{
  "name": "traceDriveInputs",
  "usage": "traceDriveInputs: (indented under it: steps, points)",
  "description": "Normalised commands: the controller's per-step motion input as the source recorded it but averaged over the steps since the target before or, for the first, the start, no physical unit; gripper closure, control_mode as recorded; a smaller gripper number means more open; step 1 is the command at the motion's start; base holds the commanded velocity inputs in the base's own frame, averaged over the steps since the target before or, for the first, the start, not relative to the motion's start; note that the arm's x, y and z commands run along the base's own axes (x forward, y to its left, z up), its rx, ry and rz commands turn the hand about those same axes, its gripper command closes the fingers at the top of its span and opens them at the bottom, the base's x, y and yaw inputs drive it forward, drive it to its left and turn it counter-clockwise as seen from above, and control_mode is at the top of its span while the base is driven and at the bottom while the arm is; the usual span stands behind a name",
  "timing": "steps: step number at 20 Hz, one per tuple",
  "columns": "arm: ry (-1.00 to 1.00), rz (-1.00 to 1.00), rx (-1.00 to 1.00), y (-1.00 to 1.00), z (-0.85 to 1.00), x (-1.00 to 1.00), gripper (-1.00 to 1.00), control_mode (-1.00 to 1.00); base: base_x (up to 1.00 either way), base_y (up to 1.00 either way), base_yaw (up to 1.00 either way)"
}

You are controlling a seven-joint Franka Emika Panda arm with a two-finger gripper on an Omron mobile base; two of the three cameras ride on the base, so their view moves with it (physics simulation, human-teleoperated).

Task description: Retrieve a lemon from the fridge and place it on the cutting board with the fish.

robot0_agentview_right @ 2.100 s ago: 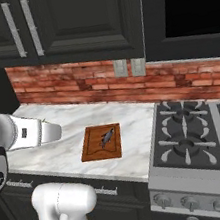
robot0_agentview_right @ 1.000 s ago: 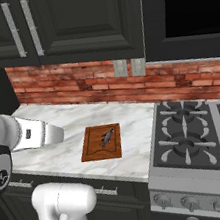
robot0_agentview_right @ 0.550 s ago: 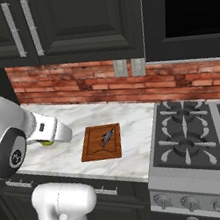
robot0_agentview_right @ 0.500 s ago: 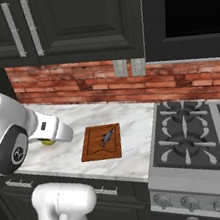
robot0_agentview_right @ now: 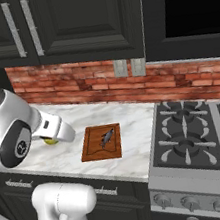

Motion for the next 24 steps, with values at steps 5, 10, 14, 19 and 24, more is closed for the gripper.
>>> traceDriveInputs:
  steps: [5, 10, 14, 19, 24]
  points:
    - [0.0, -0.15, 0.0, 0.0, -0.43, 0.16, 1.0, -1.0, 0.0, 0.0, 0.0]
    - [0.0, -0.15, 0.01, 0.0, -0.37, 0.26, 1.0, -1.0, 0.0, 0.0, 0.0]
    - [0.02, -0.1, 0.08, 0.0, -0.17, 0.46, 1.0, -1.0, 0.0, 0.0, 0.0]
    - [0.04, -0.08, 0.15, 0.0, -0.12, 0.54, 1.0, -1.0, 0.0, 0.0, 0.0]
    - [0.06, -0.07, 0.18, 0.0, -0.17, 0.5, 1.0, -1.0, 0.0, 0.0, 0.0]
